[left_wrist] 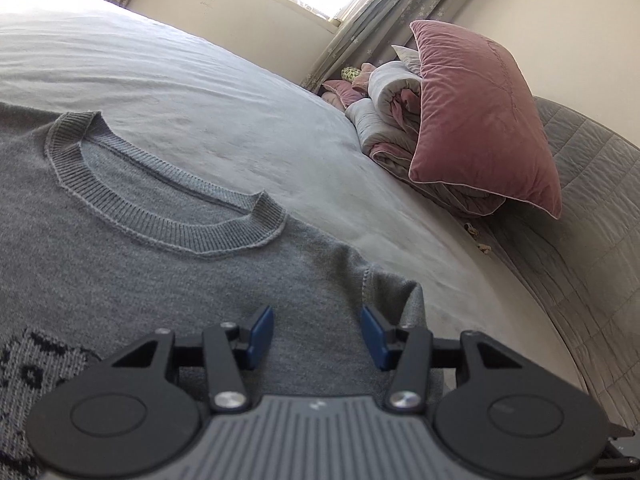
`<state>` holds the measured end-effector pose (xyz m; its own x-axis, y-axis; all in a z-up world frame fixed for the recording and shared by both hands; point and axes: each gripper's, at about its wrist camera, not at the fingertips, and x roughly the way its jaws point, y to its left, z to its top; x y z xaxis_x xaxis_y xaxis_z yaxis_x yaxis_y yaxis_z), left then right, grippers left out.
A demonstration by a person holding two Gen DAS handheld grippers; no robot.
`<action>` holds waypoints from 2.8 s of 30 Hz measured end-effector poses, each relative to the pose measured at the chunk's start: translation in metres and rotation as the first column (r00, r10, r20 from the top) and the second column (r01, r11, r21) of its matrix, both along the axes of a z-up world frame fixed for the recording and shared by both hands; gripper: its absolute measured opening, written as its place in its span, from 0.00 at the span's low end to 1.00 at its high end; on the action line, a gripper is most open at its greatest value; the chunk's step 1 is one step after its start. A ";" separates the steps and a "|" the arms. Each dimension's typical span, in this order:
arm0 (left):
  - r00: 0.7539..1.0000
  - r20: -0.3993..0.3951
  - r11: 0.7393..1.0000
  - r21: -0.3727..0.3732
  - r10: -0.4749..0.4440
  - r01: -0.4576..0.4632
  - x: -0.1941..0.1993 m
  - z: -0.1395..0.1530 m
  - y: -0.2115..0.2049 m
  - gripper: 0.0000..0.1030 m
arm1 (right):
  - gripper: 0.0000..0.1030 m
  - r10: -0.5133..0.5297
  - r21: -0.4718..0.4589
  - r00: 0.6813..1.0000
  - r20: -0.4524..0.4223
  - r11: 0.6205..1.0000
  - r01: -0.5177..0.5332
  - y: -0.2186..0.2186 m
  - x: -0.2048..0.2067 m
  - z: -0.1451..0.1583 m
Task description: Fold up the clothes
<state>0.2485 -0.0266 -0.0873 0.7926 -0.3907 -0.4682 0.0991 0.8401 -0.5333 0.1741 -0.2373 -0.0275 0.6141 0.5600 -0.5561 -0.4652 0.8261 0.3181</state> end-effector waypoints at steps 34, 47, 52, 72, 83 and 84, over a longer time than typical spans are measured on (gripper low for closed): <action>0.979 -0.035 0.978 0.035 -0.203 0.204 -0.001 -0.005 -0.029 0.23 | 0.47 -0.128 0.259 0.985 -0.115 0.953 0.154 -0.056 0.022 -0.020; 0.946 -0.016 0.943 0.076 -0.324 0.324 -0.006 -0.003 -0.040 0.23 | 0.47 -0.081 0.403 0.966 -0.247 0.897 0.179 -0.084 0.028 -0.011; 0.936 -0.019 0.936 0.039 -0.350 0.351 -0.005 -0.006 -0.040 0.23 | 0.47 -0.076 0.327 0.958 -0.275 0.930 0.167 -0.072 0.032 -0.021; 0.958 -0.023 0.949 0.133 -0.285 0.285 -0.003 0.005 -0.045 0.30 | 0.13 -0.515 0.476 0.829 -0.216 0.686 0.550 -0.179 0.032 -0.043; 0.998 0.036 0.877 0.479 -0.055 0.032 0.073 0.029 -0.007 0.49 | 0.49 -0.466 0.221 0.882 -0.074 0.854 0.470 -0.137 0.033 -0.042; 0.997 0.043 0.873 0.487 -0.058 0.030 0.080 0.028 -0.005 0.49 | 0.45 -0.464 0.185 0.884 -0.054 0.865 0.466 -0.132 0.033 -0.043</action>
